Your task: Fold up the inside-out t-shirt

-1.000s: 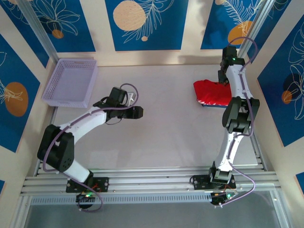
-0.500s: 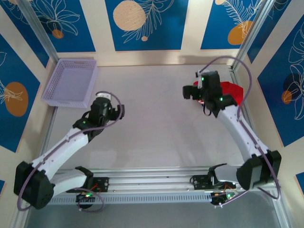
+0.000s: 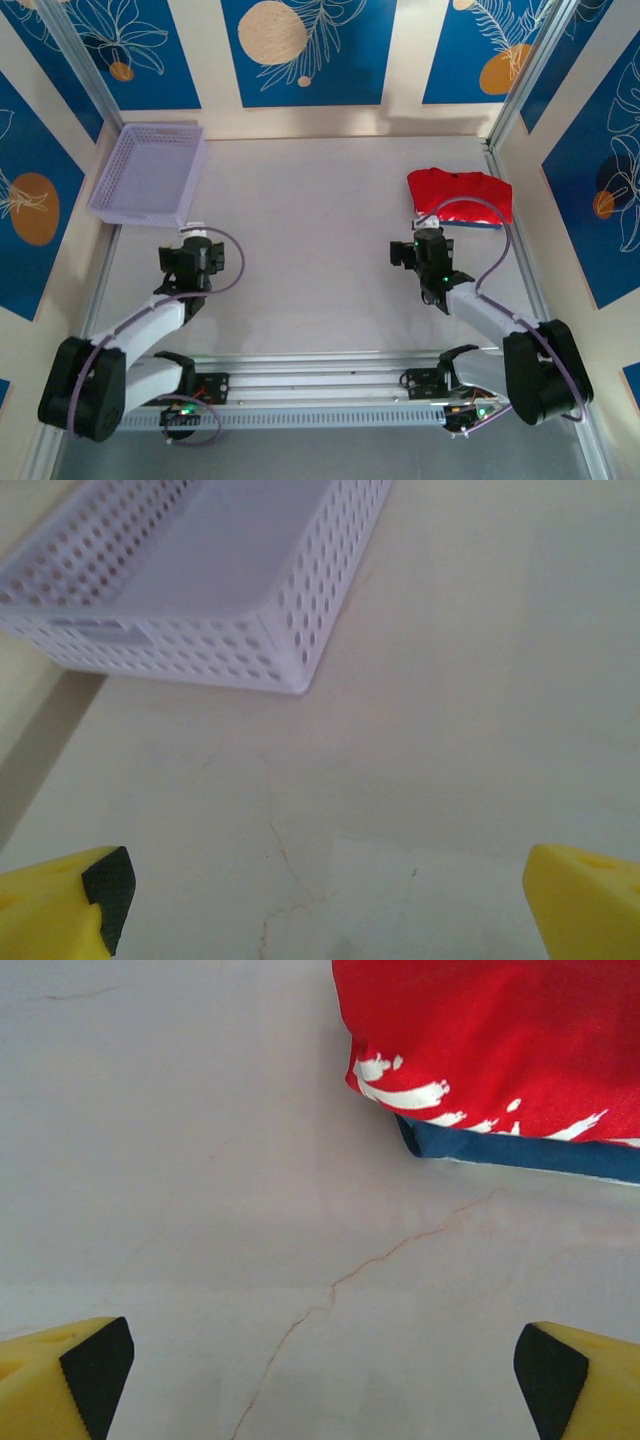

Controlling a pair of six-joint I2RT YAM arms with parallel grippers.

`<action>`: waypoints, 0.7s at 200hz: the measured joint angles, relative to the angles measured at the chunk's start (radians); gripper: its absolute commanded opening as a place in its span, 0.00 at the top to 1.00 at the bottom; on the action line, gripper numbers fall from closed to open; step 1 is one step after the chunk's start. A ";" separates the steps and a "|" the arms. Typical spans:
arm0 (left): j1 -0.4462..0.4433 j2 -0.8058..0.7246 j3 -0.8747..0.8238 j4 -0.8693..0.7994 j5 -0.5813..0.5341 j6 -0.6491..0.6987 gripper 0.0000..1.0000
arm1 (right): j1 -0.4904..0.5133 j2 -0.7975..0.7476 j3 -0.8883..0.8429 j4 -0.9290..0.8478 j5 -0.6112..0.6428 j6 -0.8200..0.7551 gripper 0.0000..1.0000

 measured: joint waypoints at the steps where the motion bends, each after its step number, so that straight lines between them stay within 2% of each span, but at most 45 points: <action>1: 0.003 0.004 -0.002 0.005 0.003 0.002 0.00 | -0.001 0.002 -0.002 0.004 0.000 0.000 0.01; 23: 0.057 0.098 -0.026 0.134 0.086 0.020 0.00 | -0.038 0.061 -0.029 0.146 -0.013 -0.011 0.01; 72: 0.089 0.205 -0.019 0.337 0.248 0.070 0.00 | -0.095 0.117 -0.074 0.393 -0.114 -0.050 0.01; 94: 0.092 0.228 -0.019 0.397 0.292 0.102 0.00 | -0.112 0.159 -0.074 0.468 -0.152 -0.074 0.01; 115: 0.106 0.317 -0.014 0.504 0.325 0.120 0.00 | -0.126 0.211 -0.074 0.538 -0.180 -0.099 0.01; 140: 0.135 0.395 -0.010 0.530 0.358 0.119 0.00 | -0.151 0.293 -0.074 0.621 -0.220 -0.108 0.01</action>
